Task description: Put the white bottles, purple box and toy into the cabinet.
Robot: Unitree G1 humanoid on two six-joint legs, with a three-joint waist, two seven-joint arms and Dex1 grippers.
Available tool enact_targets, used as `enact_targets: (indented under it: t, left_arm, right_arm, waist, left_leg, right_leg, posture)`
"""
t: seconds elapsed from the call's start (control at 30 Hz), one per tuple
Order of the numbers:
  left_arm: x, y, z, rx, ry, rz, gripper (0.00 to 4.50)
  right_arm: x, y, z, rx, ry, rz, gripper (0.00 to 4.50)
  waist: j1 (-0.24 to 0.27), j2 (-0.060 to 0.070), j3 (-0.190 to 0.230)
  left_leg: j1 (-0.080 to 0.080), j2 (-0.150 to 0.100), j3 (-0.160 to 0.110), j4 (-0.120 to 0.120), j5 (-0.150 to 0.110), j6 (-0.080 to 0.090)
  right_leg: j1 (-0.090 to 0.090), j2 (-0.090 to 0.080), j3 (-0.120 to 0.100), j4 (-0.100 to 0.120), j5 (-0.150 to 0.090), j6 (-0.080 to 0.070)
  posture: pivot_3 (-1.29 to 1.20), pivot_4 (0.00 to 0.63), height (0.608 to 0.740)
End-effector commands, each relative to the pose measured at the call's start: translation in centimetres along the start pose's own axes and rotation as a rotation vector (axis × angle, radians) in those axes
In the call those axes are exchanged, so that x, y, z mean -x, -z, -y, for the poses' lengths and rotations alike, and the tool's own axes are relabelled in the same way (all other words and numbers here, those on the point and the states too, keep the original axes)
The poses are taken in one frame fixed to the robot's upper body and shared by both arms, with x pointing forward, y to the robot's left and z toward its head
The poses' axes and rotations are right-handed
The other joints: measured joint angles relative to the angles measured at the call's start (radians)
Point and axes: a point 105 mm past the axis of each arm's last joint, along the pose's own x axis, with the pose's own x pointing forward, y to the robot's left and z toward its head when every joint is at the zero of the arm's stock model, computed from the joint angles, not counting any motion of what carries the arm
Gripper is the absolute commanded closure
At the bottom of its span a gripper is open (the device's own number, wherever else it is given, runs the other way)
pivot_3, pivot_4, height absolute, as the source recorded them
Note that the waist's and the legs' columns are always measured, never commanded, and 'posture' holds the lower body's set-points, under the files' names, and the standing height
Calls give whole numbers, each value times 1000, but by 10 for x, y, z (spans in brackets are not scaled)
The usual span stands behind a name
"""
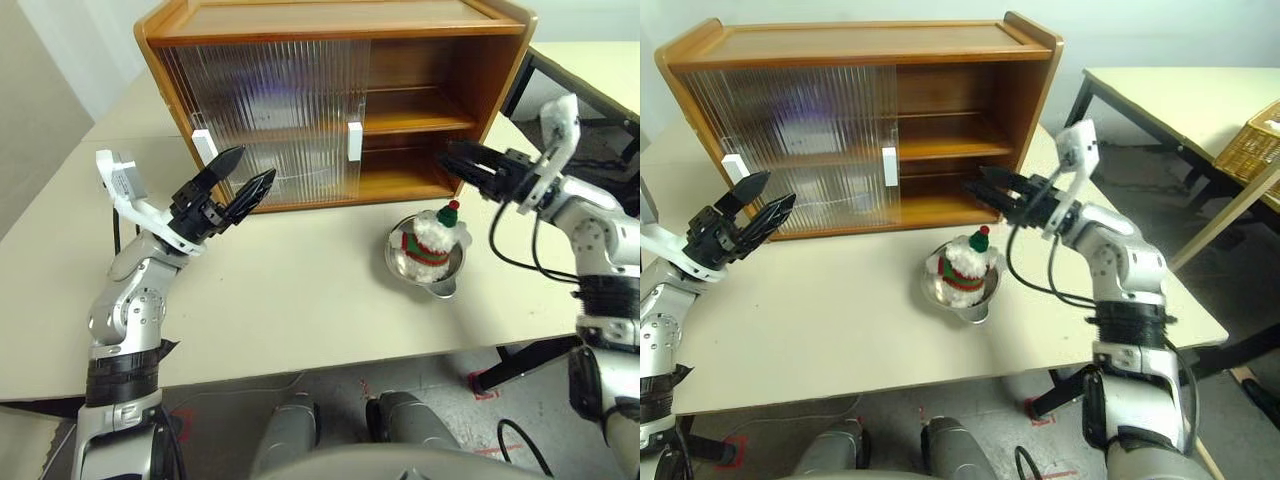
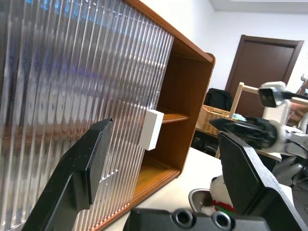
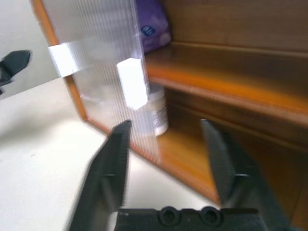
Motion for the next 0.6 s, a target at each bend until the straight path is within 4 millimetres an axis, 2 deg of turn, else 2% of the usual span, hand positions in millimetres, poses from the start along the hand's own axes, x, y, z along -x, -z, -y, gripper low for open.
enact_targets:
  t: [0.03, 0.2, 0.37, 0.6]
  left_arm:
    - [0, 1, -1, -7, 0, -12, 0]
    - [1, -1, -2, -14, -1, -16, 0]
    - [1, -2, -1, -15, -1, -21, 0]
    - [0, -1, 0, -10, -5, -21, 0]
  right_arm:
    - [12, 4, -11, -26, -32, -17, 17]
    - [26, 20, -23, -76, -57, -64, 17]
    - [35, 37, -32, -119, -66, -119, 17]
    - [47, 50, -38, -158, -70, -180, 17]
  waist:
    - [-3, -1, 0]
    - [-5, -1, 0]
    - [-6, 0, 1]
    - [-6, 0, 1]
  left_leg:
    - [2, 0, 0, 0, 1, 0]
    - [9, -1, -1, -1, 0, -1]
    - [8, -1, -2, -2, -3, -7]
    - [3, -1, -2, -2, -3, -7]
  right_leg:
    - [2, 0, 1, 0, 0, 0]
    - [9, -1, 1, -1, 0, 0]
    - [8, -1, 1, -2, 0, 0]
    - [4, -1, 1, -3, -5, 1]
  posture:
    - [-51, 34, 740]
    - [-51, 34, 740]
    - [-52, 42, 740]
    - [-51, 50, 740]
